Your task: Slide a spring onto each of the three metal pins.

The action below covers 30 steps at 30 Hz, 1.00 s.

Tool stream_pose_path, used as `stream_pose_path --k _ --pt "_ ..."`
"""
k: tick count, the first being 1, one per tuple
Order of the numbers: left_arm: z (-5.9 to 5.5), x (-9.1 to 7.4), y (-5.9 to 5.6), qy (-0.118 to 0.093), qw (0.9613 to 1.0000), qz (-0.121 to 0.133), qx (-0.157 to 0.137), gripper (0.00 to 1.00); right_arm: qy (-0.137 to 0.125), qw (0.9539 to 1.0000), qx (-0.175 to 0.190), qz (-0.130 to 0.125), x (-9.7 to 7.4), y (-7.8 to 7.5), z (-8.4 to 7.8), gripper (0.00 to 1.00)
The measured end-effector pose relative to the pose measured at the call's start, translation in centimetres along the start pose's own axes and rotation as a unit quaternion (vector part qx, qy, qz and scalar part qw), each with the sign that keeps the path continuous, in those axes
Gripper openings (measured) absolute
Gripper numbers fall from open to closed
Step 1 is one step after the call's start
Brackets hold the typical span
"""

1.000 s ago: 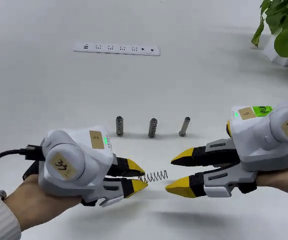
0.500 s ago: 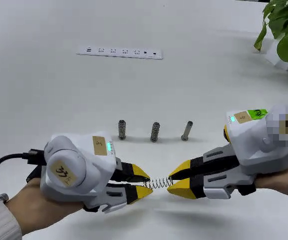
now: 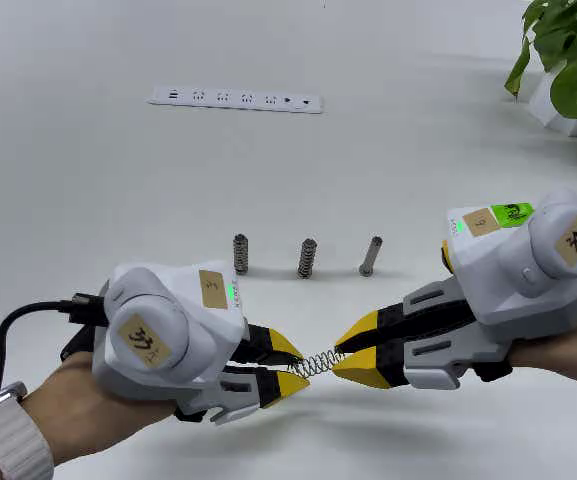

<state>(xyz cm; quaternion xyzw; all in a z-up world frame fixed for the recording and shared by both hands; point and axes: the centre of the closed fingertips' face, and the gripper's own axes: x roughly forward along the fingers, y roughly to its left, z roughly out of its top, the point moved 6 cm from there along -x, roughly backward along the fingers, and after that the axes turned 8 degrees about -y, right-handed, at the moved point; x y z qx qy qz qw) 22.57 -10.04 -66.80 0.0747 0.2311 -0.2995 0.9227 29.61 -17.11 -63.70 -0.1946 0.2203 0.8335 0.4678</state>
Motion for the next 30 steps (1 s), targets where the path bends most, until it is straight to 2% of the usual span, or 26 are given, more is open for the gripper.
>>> stream_pose_path --k 10,19,20,22,24,27,30 --pt "0.2 0.5 -0.2 0.003 1.0 -0.007 -0.005 0.09 0.02 0.9993 -0.032 -0.007 0.4 0.6 1.2 0.12" --pt "0.4 0.5 -0.4 -0.007 0.9999 -0.004 -0.011 0.09 0.026 0.9984 -0.05 -0.002 0.3 0.7 1.4 0.12" --pt "0.3 0.5 -0.3 -0.008 0.9999 -0.005 -0.01 0.09 0.027 0.998 -0.057 0.003 0.2 0.8 1.4 0.12" --pt "0.3 0.6 -0.4 -0.011 0.9999 -0.006 -0.01 0.09 0.03 0.9976 -0.062 0.01 0.3 1.0 1.6 0.2" --pt "0.6 0.7 -0.6 -0.014 0.9998 -0.006 -0.009 0.09 0.043 0.9952 -0.087 0.015 0.2 1.0 1.7 0.21" --pt "0.9 0.9 -0.8 -0.018 0.9998 -0.008 -0.009 0.09 0.056 0.9929 -0.103 0.022 0.4 1.1 2.1 0.2" --pt "1.1 1.1 -0.9 -0.023 0.9996 -0.012 -0.007 0.09 0.087 0.9862 -0.136 0.038 0.5 0.9 1.9 0.19"
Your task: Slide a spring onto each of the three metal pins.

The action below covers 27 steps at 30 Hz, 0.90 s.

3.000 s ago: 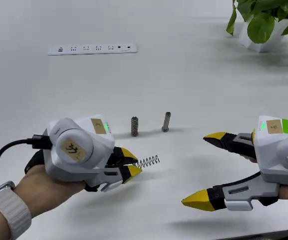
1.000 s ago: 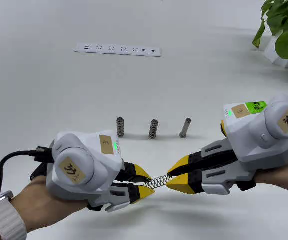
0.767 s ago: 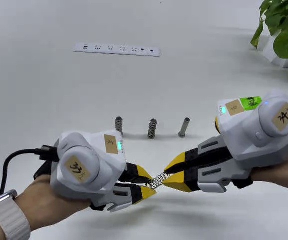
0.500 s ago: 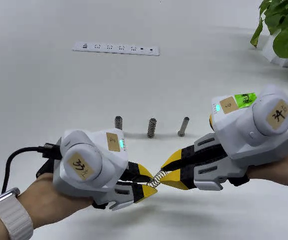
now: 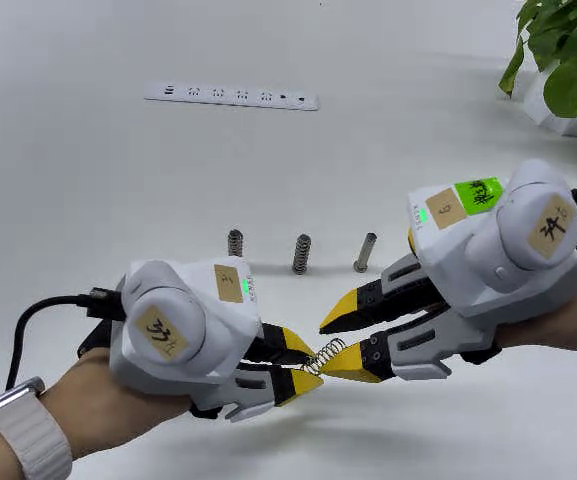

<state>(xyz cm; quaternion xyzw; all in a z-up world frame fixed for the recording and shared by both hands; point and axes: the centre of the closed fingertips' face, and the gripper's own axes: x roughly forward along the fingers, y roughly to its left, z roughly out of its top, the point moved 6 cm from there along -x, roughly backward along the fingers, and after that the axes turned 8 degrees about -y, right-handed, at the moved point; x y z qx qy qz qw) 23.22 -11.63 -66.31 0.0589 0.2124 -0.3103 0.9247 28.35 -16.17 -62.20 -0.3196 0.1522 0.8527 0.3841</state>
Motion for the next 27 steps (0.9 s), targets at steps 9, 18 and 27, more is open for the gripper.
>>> stream_pose_path --k 9,18,27 --pt "0.41 0.04 0.03 -0.007 1.0 0.001 0.003 0.09 0.04 0.9982 -0.033 0.031 0.57 -0.16 -0.23 0.15" --pt "0.65 -0.32 -0.16 -0.013 0.9998 -0.001 0.011 0.09 0.049 0.9971 -0.034 0.046 0.72 -0.11 -0.11 0.13" --pt "1.01 -0.2 -0.27 -0.022 0.9997 0.001 0.014 0.09 0.057 0.9963 -0.031 0.056 0.62 -0.25 -0.12 0.13"
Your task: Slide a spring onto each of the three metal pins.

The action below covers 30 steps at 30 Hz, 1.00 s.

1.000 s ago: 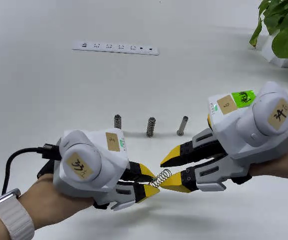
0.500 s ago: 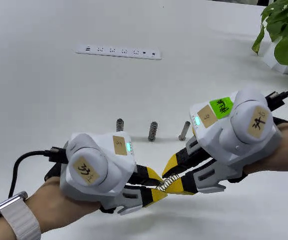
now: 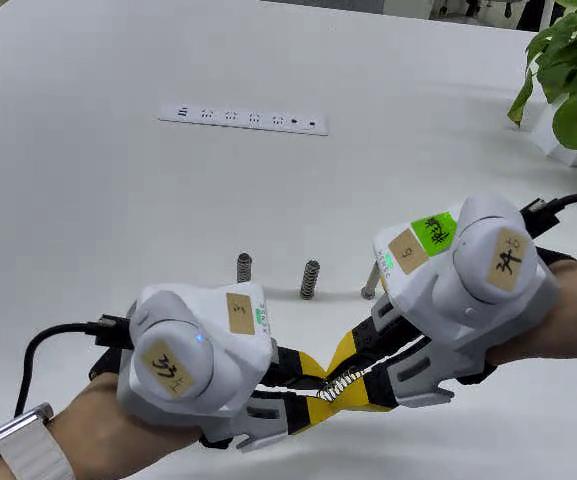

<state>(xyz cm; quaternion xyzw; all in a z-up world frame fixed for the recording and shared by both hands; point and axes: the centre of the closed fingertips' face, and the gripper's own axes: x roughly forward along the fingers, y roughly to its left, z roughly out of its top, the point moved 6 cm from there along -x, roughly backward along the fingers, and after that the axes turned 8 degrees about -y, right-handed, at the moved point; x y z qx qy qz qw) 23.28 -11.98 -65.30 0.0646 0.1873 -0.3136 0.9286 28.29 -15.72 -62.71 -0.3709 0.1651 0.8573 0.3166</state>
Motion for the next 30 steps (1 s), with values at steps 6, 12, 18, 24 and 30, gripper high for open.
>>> stream_pose_path --k 6,12,18,24,30 --pt "-0.1 -0.1 0.1 -0.003 0.9998 0.01 -0.015 0.1 0.006 0.9999 0.01 0.007 0.1 -0.2 0.2 0.12" --pt "-0.6 -0.4 0.7 -0.013 0.9986 0.035 -0.038 0.11 0.011 0.9999 0.011 0.007 0.3 -0.6 0.5 0.12" --pt "-1.7 -1.4 1.4 -0.016 0.9956 0.071 -0.058 0.18 0.005 0.9999 0.009 -0.003 -0.1 -1.4 1.1 0.12" --pt "-2.5 -2.9 2.2 -0.017 0.9904 0.116 -0.073 0.33 0.01 0.9995 0.001 -0.03 -1.0 -2.9 1.2 0.12" --pt "-3.3 -5.0 3.6 -0.017 0.9812 0.168 -0.095 0.51 0.024 0.9988 0.001 -0.044 -1.9 -4.5 0.4 0.12"
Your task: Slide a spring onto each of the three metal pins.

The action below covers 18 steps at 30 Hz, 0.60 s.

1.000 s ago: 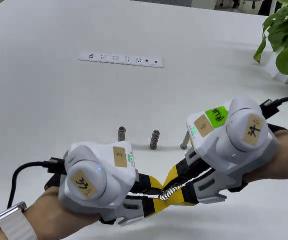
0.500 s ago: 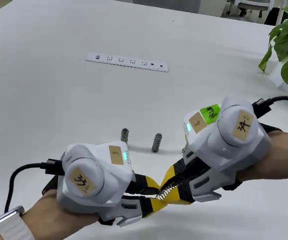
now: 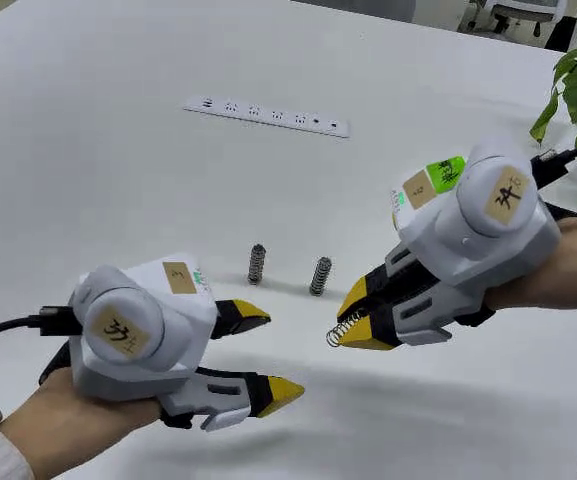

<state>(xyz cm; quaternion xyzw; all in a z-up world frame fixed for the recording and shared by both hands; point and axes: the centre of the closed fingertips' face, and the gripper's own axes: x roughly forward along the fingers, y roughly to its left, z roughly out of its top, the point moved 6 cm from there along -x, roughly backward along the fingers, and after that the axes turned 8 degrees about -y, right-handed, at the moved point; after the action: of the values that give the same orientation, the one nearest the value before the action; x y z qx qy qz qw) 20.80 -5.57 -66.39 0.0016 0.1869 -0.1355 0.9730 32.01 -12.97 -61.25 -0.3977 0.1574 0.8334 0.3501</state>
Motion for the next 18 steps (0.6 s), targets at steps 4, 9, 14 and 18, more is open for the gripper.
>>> stream_pose_path --k 4,9,14,18 --pt "0.2 -0.7 1.0 -0.01 0.9992 0.036 -0.012 0.61 0.013 0.9999 0.005 -0.007 -0.6 -1.1 -0.9 0.12" --pt "0.2 -1.5 2.3 -0.027 0.9966 0.074 -0.024 0.75 0.031 0.9993 0.005 -0.019 -1.8 -2.8 -1.8 0.12" --pt "0.3 -1.9 2.6 -0.029 0.9947 0.091 -0.037 0.82 0.047 0.9984 0.003 -0.03 -2.9 -4.5 -2.3 0.12" --pt "-0.4 -2.0 3.3 -0.023 0.9937 0.102 -0.041 0.88 0.067 0.9971 -0.004 -0.036 -3.5 -5.5 -2.8 0.12"
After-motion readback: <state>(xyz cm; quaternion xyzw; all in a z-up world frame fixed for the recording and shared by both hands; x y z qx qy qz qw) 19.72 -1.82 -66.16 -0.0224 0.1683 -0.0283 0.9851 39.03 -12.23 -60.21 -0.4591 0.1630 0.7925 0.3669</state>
